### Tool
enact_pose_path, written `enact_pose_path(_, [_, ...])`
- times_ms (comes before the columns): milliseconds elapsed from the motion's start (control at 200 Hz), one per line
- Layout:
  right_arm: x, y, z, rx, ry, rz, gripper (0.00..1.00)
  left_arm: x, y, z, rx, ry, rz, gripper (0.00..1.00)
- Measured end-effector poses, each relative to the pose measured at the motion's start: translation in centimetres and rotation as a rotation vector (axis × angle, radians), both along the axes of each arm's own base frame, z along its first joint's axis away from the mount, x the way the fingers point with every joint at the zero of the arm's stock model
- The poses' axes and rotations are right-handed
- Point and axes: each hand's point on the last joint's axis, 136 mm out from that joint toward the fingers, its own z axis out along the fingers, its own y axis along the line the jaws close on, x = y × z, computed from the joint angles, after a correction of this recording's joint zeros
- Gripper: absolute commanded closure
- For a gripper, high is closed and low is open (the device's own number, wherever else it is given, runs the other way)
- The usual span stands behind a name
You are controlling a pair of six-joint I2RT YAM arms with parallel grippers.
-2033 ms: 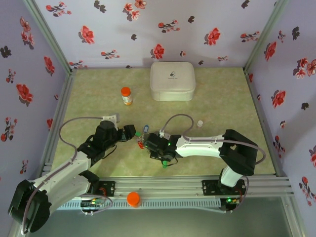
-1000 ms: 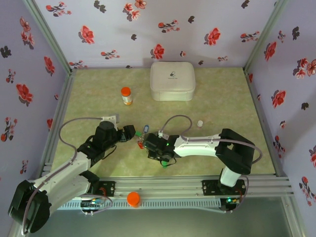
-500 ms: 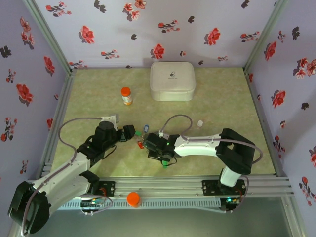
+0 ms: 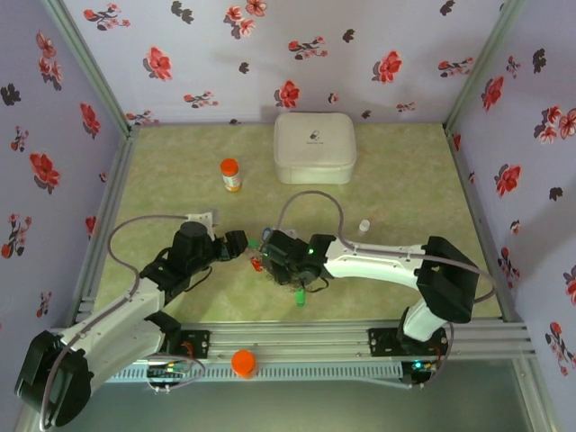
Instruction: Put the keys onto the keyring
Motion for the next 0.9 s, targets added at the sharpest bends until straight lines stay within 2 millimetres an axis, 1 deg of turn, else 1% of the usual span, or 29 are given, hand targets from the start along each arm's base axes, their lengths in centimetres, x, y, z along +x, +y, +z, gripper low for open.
enact_pose_path(115, [0.4,0.6,1.7,-0.081,-0.126,0.286,0.69,-0.2,1.0,0.2,-0.005,-0.006,0.026,0.24])
enact_pose_path(220, [-0.1,0.6,2.2,-0.16,-0.238,0.564,0.67,-0.2,1.8,0.8,-0.017,-0.026,0.048,0.24])
enact_pose_path(310, [-1.3,-0.2,1.8,-0.203,-0.328,0.833,0.63,-0.3,2.3,1.0,-0.022,-0.037,0.066,0.24])
enact_pose_path(395, [-2.2,-1.4,0.6,-0.243,-0.4,1.051,0.65,-0.4,2.9,0.7,-0.019,-0.033,0.083,0.24])
enact_pose_path(450, [-2.2,-1.8,-0.2,-0.266,-0.426,1.16,0.66,-0.5,3.2,0.3,-0.014,-0.025,0.092,0.24])
enact_pose_path(520, [-1.4,-1.7,-0.9,-0.284,-0.45,1.248,0.67,-0.5,3.5,-0.1,-0.005,-0.014,0.102,0.24])
enact_pose_path(655, [0.2,-1.1,-2.0,-0.321,-0.496,1.374,0.71,-0.3,3.8,-0.3,0.001,-0.009,0.114,0.24])
enact_pose_path(725, [0.4,-0.9,-2.8,-0.336,-0.505,1.431,0.73,-0.2,4.0,-0.4,0.005,-0.006,0.12,0.24])
enact_pose_path(790, [0.5,-0.6,-3.5,-0.34,-0.512,1.475,0.71,0.0,4.2,-0.4,0.006,-0.011,0.129,0.24])
enact_pose_path(905, [0.5,0.3,-3.9,-0.326,-0.536,1.528,0.7,0.3,4.2,-0.2,-0.01,-0.048,0.138,0.24])
